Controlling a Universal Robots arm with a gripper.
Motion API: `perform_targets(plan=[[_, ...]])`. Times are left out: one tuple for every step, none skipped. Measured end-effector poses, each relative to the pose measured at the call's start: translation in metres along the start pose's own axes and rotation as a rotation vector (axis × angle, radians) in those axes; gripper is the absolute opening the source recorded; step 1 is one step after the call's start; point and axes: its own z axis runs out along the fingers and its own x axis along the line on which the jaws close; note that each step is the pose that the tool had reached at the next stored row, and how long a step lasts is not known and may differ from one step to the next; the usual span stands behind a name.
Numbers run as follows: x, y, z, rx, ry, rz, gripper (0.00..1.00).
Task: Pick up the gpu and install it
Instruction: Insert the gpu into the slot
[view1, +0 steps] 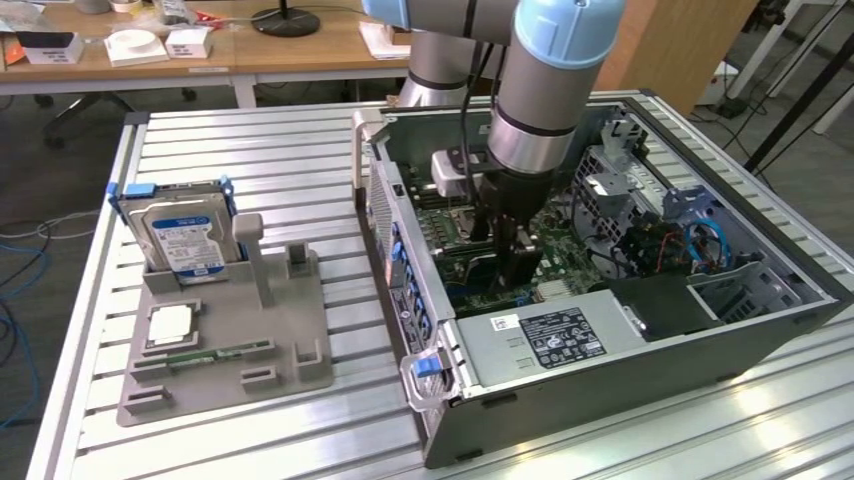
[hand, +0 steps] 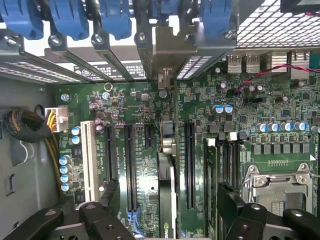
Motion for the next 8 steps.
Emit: perform_targets(plan=[[0.0,0.0,-0.0005,0.0,0.0,0.0,0.86],[0.0,0.0,-0.0012,0.0,0.0,0.0,0.86],[0.0,0.0,-0.002,0.0,0.0,0.0,0.86],[0.0,0.0,-0.003,0.0,-0.0001,0.0,0.86],[-0.0001,0.0,-0.004,0.0001,-0.0001,0.0,0.86],[-0.0001,0.0,-0.005,0.0,-0.0001,0.0,0.86],[-0.0001,0.0,-0.006,0.0,-0.0001,0.0,0.86],[-0.0001,0.0,-0.0073,0.0,0.0,0.0,0.86]])
